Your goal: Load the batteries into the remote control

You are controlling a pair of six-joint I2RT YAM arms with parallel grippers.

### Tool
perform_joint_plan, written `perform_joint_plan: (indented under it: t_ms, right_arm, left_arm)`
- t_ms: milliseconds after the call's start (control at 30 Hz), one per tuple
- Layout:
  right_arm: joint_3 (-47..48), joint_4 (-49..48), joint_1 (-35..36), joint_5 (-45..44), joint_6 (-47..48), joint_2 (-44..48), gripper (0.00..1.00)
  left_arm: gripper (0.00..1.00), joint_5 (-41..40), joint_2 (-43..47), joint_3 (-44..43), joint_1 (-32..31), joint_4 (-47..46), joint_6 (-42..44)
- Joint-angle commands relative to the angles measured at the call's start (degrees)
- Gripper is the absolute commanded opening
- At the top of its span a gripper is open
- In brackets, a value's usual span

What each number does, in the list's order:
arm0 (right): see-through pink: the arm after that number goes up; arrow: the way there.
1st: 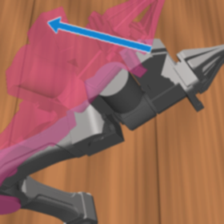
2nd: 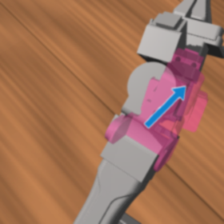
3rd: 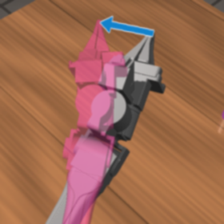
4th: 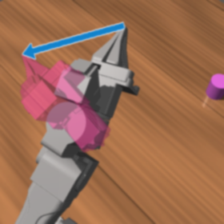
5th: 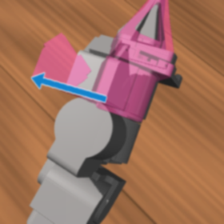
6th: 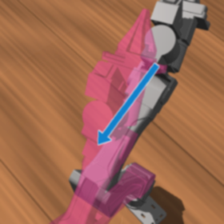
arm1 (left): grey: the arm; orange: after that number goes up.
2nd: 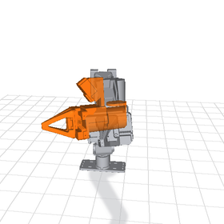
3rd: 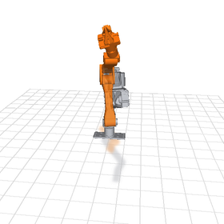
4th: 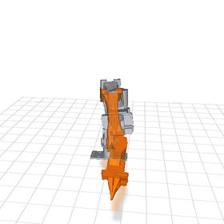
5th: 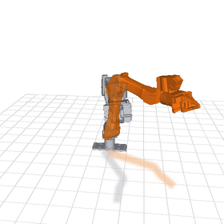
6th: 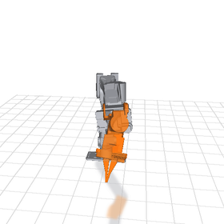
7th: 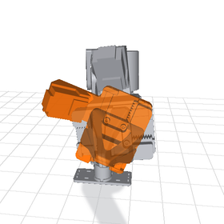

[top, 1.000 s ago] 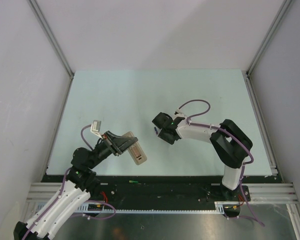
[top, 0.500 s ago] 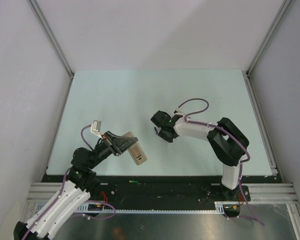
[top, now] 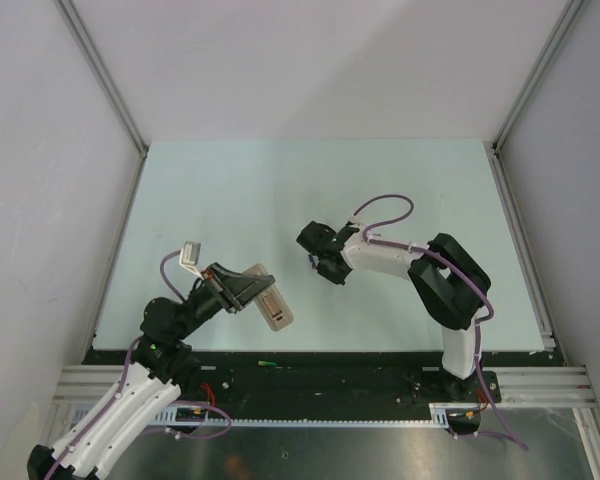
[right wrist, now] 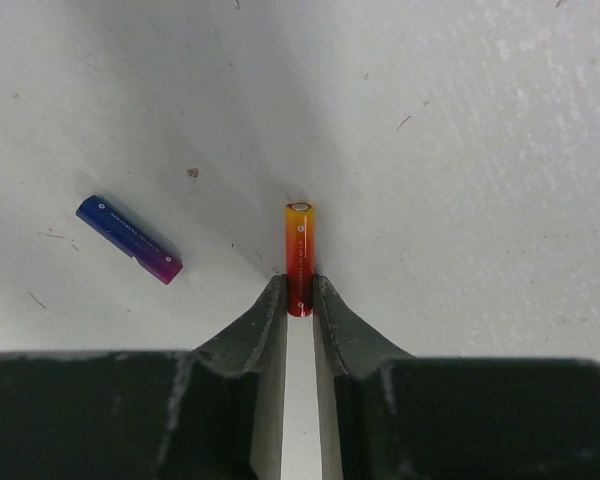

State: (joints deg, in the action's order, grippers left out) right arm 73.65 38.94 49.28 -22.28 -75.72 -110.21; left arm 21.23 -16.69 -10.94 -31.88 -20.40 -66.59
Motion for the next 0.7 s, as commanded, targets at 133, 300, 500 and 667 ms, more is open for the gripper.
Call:
perform_joint_plan:
  t_ms: [133, 300, 500, 667]
  right_arm:
    - [-1.93, 6.68, 2.75, -1.53, 1.18, -2.38, 0.0]
    - [-1.84, 8.51, 4.6, -9.42, 17.06, 9.89, 0.0]
    - [-1.93, 9.58, 11.27, -11.65, 37.55, 27.39, 0.0]
    - [-0.44, 12.12, 14.09, -0.26, 49.15, 41.82, 0.0]
  left_arm:
    - [0.0, -0.23, 0.95, 0.04, -0.73, -1.92, -0.83]
    - [0.0, -0.49, -0.36, -0.57, -0.73, -1.74, -0.39]
    - [0.0, -2.16, -4.84, -3.11, -0.64, -1.74, 0.84]
    - [0.0, -4.18, -9.93, -5.49, -0.64, -1.83, 3.3]
